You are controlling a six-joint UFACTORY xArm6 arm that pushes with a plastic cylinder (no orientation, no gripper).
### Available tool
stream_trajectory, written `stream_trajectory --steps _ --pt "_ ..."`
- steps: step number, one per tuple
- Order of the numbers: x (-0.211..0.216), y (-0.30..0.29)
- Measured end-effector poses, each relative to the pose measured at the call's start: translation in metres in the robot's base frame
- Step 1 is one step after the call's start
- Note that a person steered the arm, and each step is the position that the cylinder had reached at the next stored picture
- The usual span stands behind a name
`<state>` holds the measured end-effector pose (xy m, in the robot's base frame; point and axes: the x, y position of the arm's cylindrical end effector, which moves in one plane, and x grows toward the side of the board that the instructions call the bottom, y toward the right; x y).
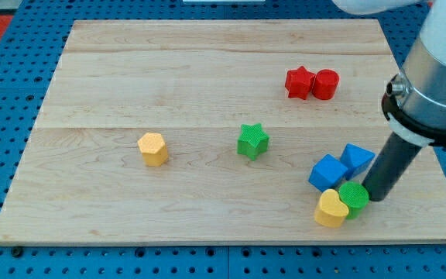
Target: Push the yellow heart towards the green star
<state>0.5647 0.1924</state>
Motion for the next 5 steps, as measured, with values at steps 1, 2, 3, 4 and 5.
stream_trajectory --steps 1,2,3,4,5 --pt "0.020 0.005" --pt "0.031 -0.001" --pt "0.031 -0.026" --pt "0.031 -0.057" --pt "0.031 -0.085"
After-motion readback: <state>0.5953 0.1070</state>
